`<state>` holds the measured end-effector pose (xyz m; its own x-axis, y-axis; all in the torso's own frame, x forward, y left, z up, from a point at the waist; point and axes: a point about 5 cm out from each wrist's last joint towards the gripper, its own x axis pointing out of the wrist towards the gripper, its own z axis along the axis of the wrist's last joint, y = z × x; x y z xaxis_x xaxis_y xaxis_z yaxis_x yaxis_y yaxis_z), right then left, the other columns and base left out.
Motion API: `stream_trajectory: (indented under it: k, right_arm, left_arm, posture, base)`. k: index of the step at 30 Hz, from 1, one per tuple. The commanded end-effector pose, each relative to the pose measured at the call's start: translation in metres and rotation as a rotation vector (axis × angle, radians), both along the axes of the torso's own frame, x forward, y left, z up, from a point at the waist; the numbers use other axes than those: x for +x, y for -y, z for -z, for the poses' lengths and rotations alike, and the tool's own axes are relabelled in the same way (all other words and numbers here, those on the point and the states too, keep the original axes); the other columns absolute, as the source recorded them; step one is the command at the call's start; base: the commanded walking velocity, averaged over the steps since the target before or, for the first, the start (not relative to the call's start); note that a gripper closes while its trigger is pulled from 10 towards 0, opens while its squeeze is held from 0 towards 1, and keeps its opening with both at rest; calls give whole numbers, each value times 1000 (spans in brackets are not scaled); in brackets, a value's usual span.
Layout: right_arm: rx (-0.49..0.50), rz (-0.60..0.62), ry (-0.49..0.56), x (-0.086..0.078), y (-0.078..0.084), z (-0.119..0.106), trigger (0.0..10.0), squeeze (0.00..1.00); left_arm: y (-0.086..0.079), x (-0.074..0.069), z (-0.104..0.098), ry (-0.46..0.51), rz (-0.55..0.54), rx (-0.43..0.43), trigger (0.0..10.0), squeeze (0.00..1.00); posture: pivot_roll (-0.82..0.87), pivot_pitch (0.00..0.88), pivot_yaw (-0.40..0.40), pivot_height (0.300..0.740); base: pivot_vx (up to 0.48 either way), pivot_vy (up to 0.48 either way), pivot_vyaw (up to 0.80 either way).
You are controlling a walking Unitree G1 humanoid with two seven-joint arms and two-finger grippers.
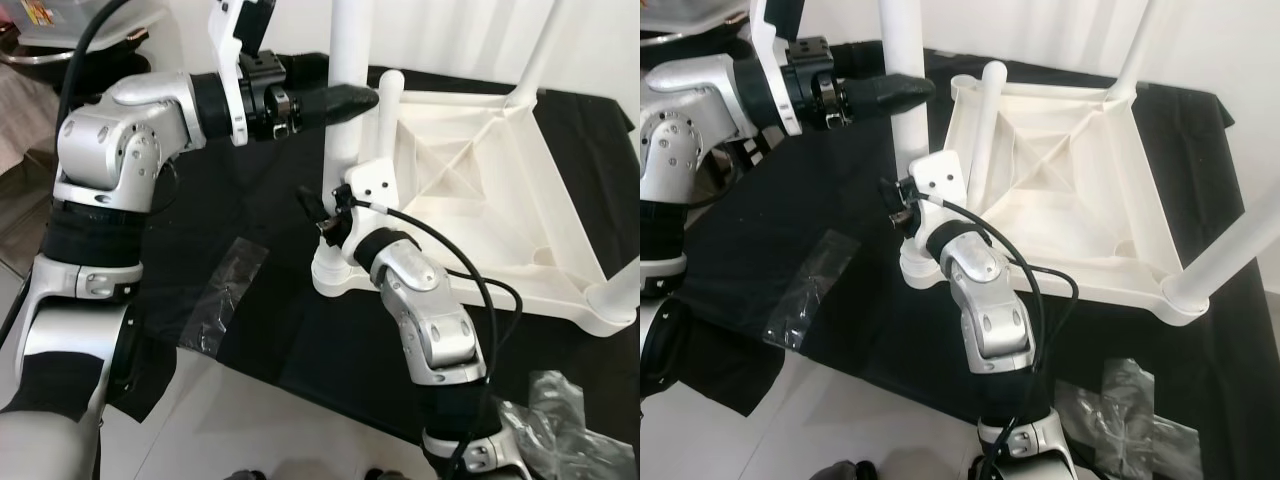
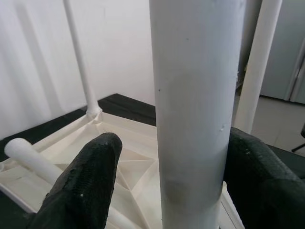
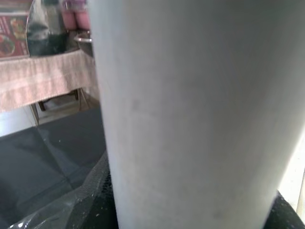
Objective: Building children table
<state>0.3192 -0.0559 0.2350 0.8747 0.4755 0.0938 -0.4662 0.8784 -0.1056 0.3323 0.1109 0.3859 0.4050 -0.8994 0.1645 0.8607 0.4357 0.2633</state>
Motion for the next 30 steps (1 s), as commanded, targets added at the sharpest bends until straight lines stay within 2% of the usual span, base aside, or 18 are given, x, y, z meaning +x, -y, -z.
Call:
stream_trajectory:
  k: [1,3,4,6,7,8,10,11,17,18,19,20,22,24,25,26,29,30]
  right_arm:
    - [21,2,-97,-4,-8,15,0,0]
    - [12,-10,-89,-6,-8,11,0,0]
    - [7,-23,-80,-6,-9,10,0,0]
    - [6,-42,-70,-5,-10,8,0,0]
    - [4,-61,-60,-5,-10,6,549,0]
    - [5,-86,-39,-3,-11,1,6549,0]
    - [7,-102,-24,-1,-10,-2,6549,0]
    - [3,-126,6,4,-7,-9,10000,0]
    - [-56,-290,120,24,12,-38,10000,0]
    - [-71,-349,133,30,19,-45,10000,733]
    - [-71,-349,133,30,19,-45,10000,733]
    - [-106,-417,159,36,27,-52,10000,1000]
    - [-128,-458,174,39,33,-57,10000,1000]
    - [-147,-556,180,42,39,-64,10000,1000]
    - [-147,-556,180,42,39,-64,10000,1000]
    - [-189,-704,168,45,43,-69,10000,1000]
    - [-204,-766,161,46,45,-71,10000,1000]
    - [-223,-802,153,49,46,-72,10000,0]
  left_arm:
    - [-10,3,1,-11,-60,-29,10000,0]
    - [-9,3,4,-28,-59,-22,10000,0]
    - [-8,4,6,-36,-55,-19,0,0]
    - [-8,4,7,-43,-48,-16,0,0]
    - [-7,4,7,-49,-41,-13,0,0]
    - [-6,4,8,-55,-33,-11,0,0]
    - [-5,3,9,-59,-28,-9,0,0]
    - [-4,3,9,-71,-11,-10,0,0]
    - [1,-3,12,-119,65,3,0,0]
    - [2,-5,14,-126,81,14,0,0]
    - [2,-5,14,-126,81,14,0,0]
    - [3,-6,15,-130,93,27,0,0]
    - [3,-7,16,-133,98,35,0,0]
    - [3,-8,17,-139,107,41,0,0]
    - [3,-8,17,-139,107,41,0,0]
    - [3,-8,17,-140,113,47,0,0]
    - [4,-9,17,-140,115,50,0,0]
    - [4,-9,16,-141,119,53,0,0]
  posture:
    - [-19,166,-1,740]
    - [-18,165,-1,740]
    - [-17,162,-2,740]
    - [-17,160,0,740]
    - [-16,160,1,740]
    - [-16,160,1,740]
    - [-16,160,1,740]
    - [-15,157,3,740]
    - [-10,158,2,740]
    - [-5,158,2,740]
    - [-5,158,2,740]
    - [-1,158,3,740]
    - [-1,158,3,740]
    - [0,159,6,740]
    - [0,159,6,740]
    - [10,159,10,740]
    - [11,159,10,740]
    - [18,162,13,740]
  base:
    - [0,0,0]
    - [0,0,0]
    - [0,0,0]
    - [0,0,0]
    - [0,0,0]
    - [0,0,0]
    - [0,0,0]
    - [0,0,0]
    - [0,0,0]
    - [0,0,0]
    - [0,0,0]
    - [0,0,0]
    - [0,0,0]
    - [0,0,0]
    - [0,0,0]
    - [0,0,0]
    - [0,0,0]
    - [0,0,0]
